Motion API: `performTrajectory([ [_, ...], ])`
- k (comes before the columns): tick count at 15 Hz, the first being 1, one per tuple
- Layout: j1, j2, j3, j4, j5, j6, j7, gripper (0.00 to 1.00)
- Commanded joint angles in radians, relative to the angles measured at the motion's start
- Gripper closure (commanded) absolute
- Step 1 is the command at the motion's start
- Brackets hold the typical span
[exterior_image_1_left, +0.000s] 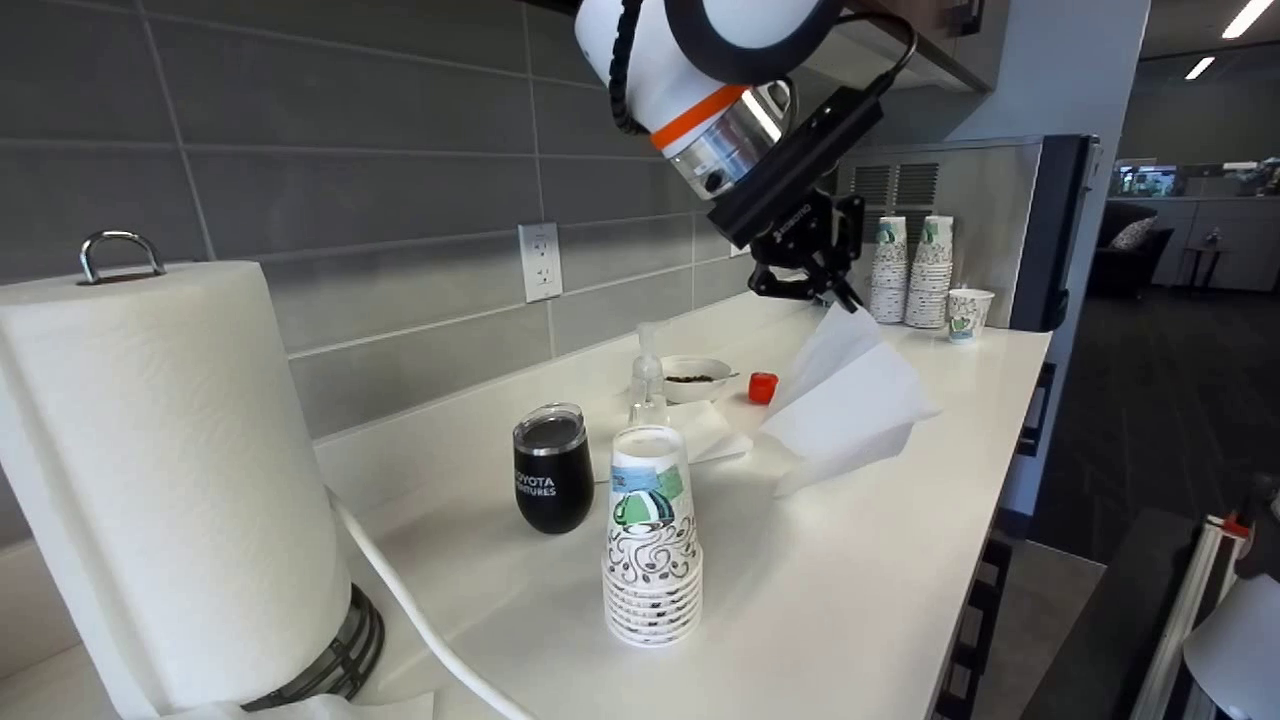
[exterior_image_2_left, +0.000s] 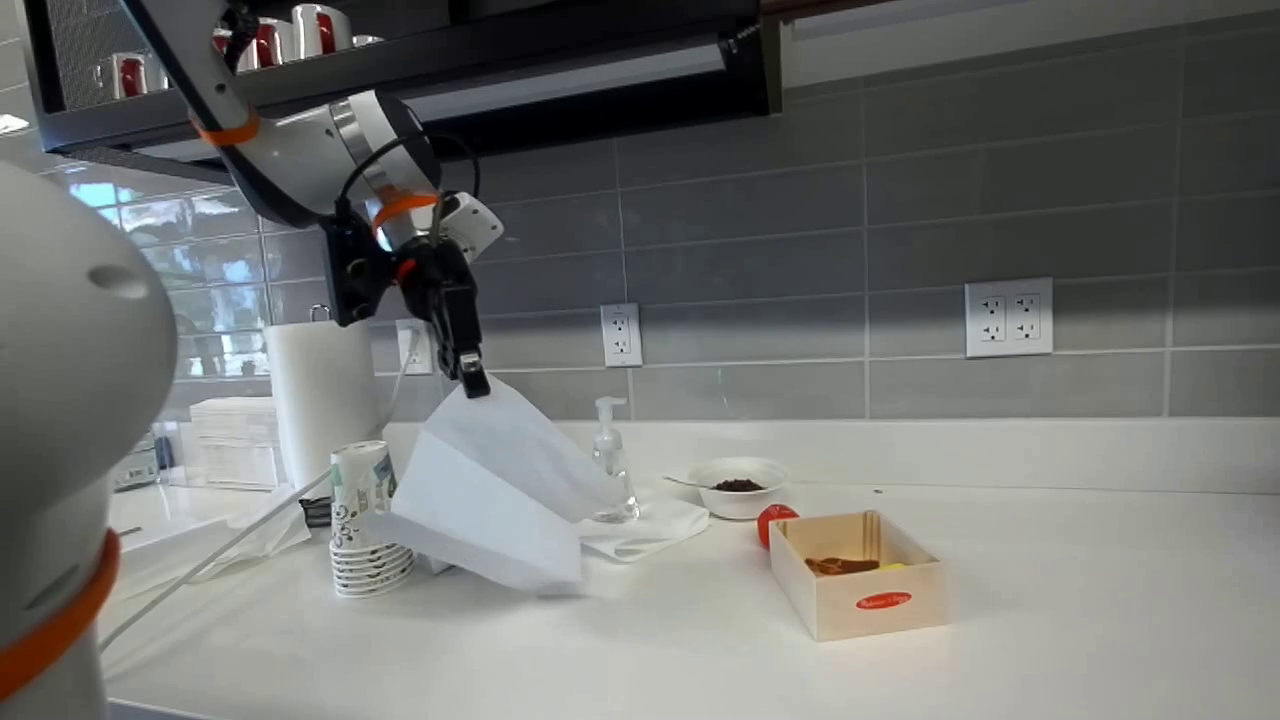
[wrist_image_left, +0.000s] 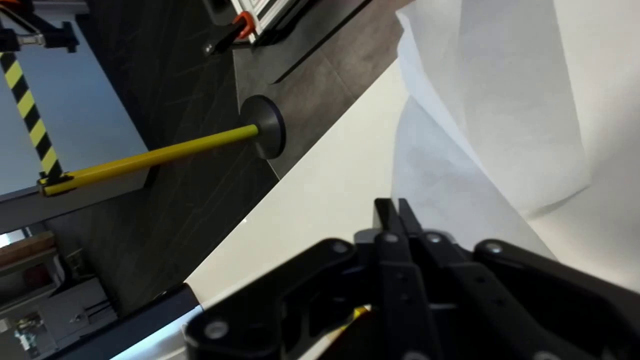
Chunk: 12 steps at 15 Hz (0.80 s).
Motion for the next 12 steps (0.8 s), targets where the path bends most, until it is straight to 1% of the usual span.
performTrajectory([
  [1, 0.036, 0.118, -0.014, 0.1, -0.025, -0.113, -0.058, 1.0],
  [6, 0.071, 0.24, -0.037, 0.128, -0.052, -0.123, -0.096, 1.0],
  [9, 0.093, 0.246, -0.056, 0.148, -0.094, -0.094, -0.083, 1.0],
  [12, 0.104, 0.219, -0.069, 0.17, -0.122, -0.102, -0.079, 1.0],
])
